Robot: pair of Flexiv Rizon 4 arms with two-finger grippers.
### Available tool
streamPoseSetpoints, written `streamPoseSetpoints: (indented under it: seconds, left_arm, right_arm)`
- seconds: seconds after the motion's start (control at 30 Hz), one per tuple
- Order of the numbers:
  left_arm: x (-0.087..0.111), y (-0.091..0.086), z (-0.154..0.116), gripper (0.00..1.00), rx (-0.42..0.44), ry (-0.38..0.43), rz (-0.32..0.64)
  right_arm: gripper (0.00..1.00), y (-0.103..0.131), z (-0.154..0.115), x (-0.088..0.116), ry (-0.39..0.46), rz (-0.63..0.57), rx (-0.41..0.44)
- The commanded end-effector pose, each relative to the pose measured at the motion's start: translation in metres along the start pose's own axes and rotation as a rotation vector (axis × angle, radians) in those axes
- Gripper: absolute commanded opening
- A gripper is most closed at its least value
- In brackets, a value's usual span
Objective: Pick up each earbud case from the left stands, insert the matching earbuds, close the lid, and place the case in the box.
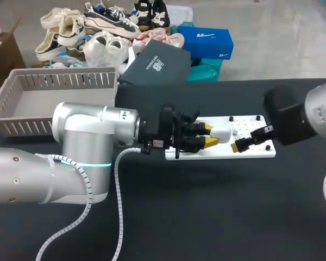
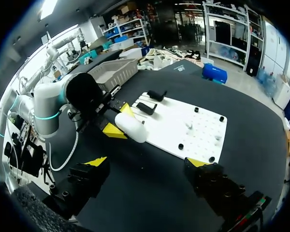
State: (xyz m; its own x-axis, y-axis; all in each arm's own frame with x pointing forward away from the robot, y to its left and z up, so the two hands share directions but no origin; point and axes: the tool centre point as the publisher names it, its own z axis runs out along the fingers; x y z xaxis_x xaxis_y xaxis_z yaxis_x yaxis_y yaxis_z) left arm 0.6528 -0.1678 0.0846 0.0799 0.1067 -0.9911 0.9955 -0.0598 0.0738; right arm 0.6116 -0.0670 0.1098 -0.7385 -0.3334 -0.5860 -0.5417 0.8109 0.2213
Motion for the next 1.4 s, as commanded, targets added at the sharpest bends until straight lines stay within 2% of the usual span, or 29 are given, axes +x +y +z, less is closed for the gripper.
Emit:
streamPoseSetpoints:
  seconds: [0.03, 0.83, 1.4]
  left_arm:
    - [0.001, 0.002, 0.001, 0.00, 0.003, -0.001, 0.000]
    - [0.001, 0.002, 0.001, 0.00, 0.003, -0.001, 0.000]
    - [0.001, 0.002, 0.001, 0.00, 0.003, -0.001, 0.000]
  right_arm:
    - [1.00, 0.000, 0.011, -0.007, 0.006, 0.003, 0.036]
    - [1.00, -0.006, 0.028, -0.023, 0.016, 0.023, 0.069]
    - [1.00, -0.010, 0.031, -0.024, 0.019, 0.037, 0.088]
